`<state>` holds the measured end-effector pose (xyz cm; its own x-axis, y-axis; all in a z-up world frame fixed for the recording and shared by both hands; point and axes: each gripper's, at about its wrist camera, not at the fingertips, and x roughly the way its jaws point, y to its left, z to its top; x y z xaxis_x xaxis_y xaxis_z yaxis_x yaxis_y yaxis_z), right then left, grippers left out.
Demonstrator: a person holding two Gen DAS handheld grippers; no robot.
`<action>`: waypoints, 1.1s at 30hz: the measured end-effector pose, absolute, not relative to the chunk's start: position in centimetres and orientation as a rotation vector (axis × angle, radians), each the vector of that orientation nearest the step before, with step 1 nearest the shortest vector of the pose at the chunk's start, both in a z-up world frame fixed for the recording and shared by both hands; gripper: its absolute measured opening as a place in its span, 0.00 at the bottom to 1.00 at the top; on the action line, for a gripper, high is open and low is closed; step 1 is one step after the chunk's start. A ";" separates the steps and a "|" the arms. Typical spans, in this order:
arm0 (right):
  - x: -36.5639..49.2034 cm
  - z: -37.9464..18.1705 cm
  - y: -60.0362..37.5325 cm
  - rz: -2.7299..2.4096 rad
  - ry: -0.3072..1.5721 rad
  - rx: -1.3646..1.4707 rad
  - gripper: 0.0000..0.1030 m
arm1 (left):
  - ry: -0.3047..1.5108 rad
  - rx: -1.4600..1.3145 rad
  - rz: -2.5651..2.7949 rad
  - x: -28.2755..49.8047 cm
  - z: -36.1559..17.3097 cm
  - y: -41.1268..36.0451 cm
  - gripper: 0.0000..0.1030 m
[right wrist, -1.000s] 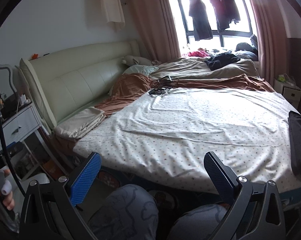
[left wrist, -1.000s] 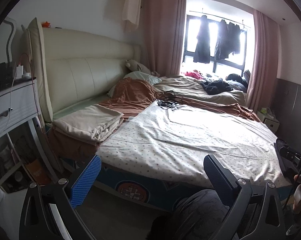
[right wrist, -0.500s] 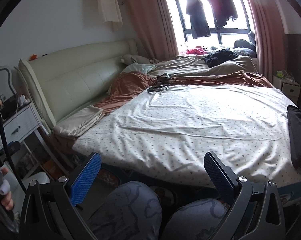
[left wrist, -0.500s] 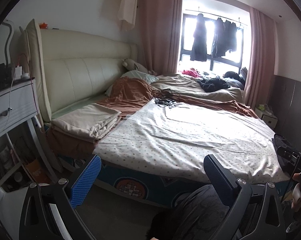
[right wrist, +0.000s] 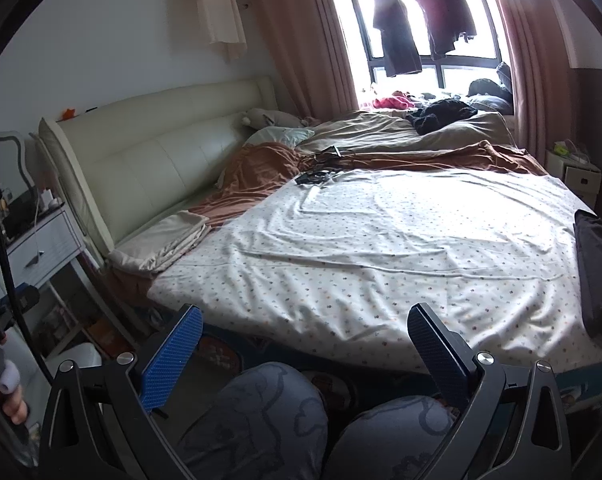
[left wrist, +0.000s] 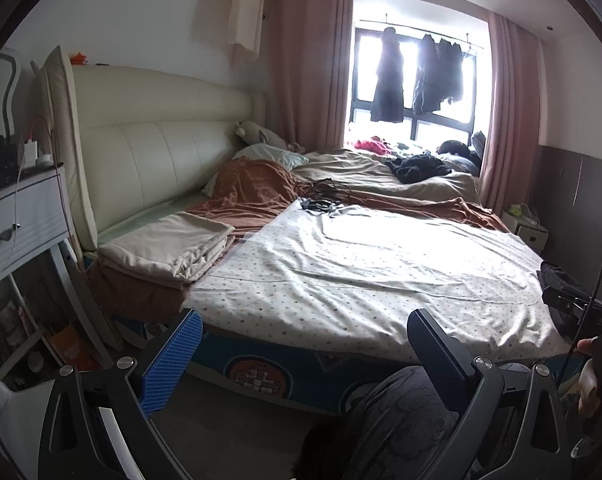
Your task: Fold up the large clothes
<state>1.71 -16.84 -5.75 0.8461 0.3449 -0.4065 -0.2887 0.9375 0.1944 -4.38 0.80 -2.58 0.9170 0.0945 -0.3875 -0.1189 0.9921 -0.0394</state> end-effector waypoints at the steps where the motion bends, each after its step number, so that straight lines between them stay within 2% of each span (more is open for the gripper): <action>1: 1.6 -5.7 -16.9 0.333 0.450 0.129 1.00 | 0.397 -0.064 0.109 -4.4 -2.6 0.8 1.00; 33: 1.3 -5.2 -17.6 0.298 0.437 0.151 1.00 | 0.390 -0.090 0.101 -4.0 -2.5 1.2 1.00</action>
<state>1.32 -17.62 -5.23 0.8638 0.3152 -0.3931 -0.2511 0.9457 0.2065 -3.96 1.23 -2.53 0.9201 0.0804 -0.3833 -0.1151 0.9910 -0.0683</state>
